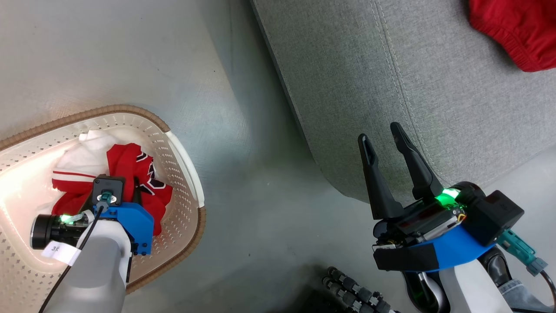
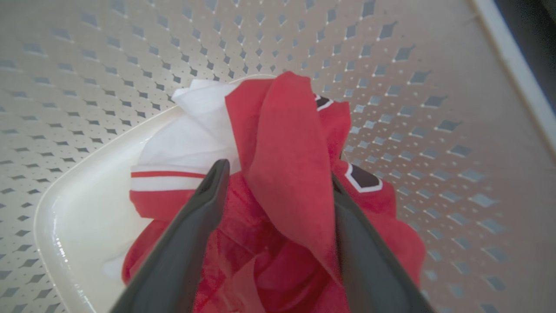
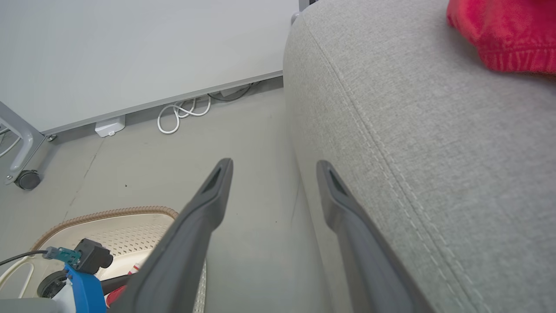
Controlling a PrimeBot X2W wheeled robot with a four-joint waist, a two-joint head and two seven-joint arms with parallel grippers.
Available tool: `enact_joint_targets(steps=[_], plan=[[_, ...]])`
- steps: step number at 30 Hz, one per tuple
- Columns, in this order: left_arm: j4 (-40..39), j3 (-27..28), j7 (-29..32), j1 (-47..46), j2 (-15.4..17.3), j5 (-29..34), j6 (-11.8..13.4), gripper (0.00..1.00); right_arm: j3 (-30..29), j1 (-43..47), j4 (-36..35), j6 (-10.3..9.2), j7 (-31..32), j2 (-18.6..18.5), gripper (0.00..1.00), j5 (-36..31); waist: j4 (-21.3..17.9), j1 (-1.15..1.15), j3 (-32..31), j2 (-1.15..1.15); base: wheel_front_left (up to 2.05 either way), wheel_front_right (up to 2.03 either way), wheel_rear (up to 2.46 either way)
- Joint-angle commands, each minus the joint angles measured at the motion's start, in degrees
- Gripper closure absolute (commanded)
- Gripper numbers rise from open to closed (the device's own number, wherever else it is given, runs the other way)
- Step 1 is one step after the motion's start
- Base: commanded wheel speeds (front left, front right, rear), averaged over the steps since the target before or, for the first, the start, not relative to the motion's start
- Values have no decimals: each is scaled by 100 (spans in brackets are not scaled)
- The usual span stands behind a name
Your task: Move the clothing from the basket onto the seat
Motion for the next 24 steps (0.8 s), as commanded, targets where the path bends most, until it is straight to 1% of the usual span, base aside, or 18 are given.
enact_joint_targets(steps=[1,2,4,17,24], plan=[[36,2,32,-119,12,-60,-8,14,-3,13,-54,3,-23,9,0,20,1,0,0,0,0,0,0],[57,1,33,-117,12,-71,-15,56,2,14,-60,3,-23,9,0,23,0,0,-1,0,0,0,0],[94,-19,30,-121,12,-72,-30,100,9,12,-81,3,-24,9,0,14,-3,0,-5,0,0,0,0],[206,-124,-1,-195,-41,-164,-94,100,63,-59,-59,3,-24,9,0,-13,6,0,-37,0,0,0,0],[194,-127,-30,-228,-55,-245,-97,100,194,-209,27,3,-24,9,0,5,-2,0,-107,0,0,0,0]])
